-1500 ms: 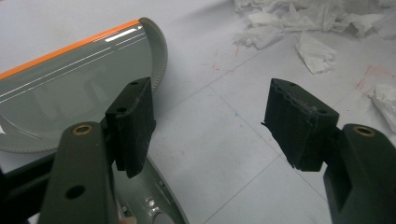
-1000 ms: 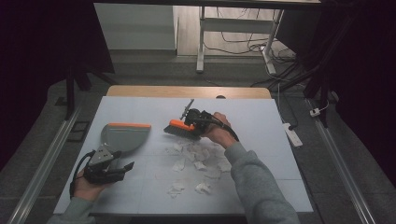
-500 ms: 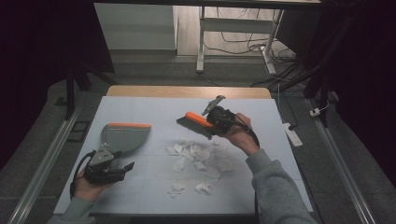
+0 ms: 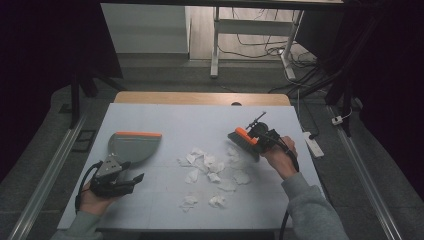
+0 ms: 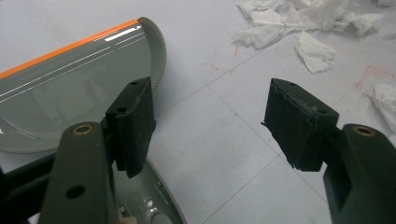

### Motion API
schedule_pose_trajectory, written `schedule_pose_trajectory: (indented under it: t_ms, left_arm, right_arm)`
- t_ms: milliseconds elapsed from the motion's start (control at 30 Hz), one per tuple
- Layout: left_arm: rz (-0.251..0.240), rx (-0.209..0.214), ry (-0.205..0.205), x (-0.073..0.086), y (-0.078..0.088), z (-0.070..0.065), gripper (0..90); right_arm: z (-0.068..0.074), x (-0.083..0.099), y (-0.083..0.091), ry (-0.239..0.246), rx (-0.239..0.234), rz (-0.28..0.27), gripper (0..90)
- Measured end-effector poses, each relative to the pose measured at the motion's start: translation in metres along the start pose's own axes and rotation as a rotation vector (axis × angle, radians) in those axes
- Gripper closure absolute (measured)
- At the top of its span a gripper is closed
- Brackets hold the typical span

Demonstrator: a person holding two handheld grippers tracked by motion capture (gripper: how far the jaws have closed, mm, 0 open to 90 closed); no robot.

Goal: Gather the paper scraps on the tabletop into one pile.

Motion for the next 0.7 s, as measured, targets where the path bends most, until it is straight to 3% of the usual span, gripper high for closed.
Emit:
schedule_pose_trajectory:
  t_ms: [133,300,400,467,567,700]
  left_arm:
    - [-0.001,-0.001,-0.001,0.0,0.001,0.0,34.0]
    - [-0.001,-0.001,-0.001,0.0,0.0,0.0,34.0]
    - [-0.001,-0.001,-0.002,0.0,0.001,-0.001,34.0]
    - [-0.002,0.0,-0.004,0.0,0.001,-0.001,33.9]
    - [-0.001,-0.001,-0.003,0.0,0.001,-0.001,34.0]
    - [0.0,-0.001,0.0,0.0,0.0,0.0,34.0]
  right_arm:
    - [0.015,-0.004,-0.003,0.011,-0.038,-0.009,67.3]
    - [0.043,-0.013,-0.005,0.039,-0.132,-0.021,67.3]
    - [0.063,-0.021,-0.006,0.038,-0.22,-0.05,67.3]
    - [0.072,-0.025,-0.006,0.048,-0.248,-0.066,67.3]
    - [0.073,-0.033,0.001,0.047,-0.246,-0.114,67.3]
    - [0.061,-0.04,0.022,0.035,-0.202,-0.206,67.3]
Point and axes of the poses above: each handheld gripper's, and its own axes: y roughly backward along the jaws, x roughly out of its underside, z roughly to its left, the point moved 10 cm from there along -y, roughly forward along the jaws, and after that the axes turned 11 degrees about -x, right-handed, at the moved point
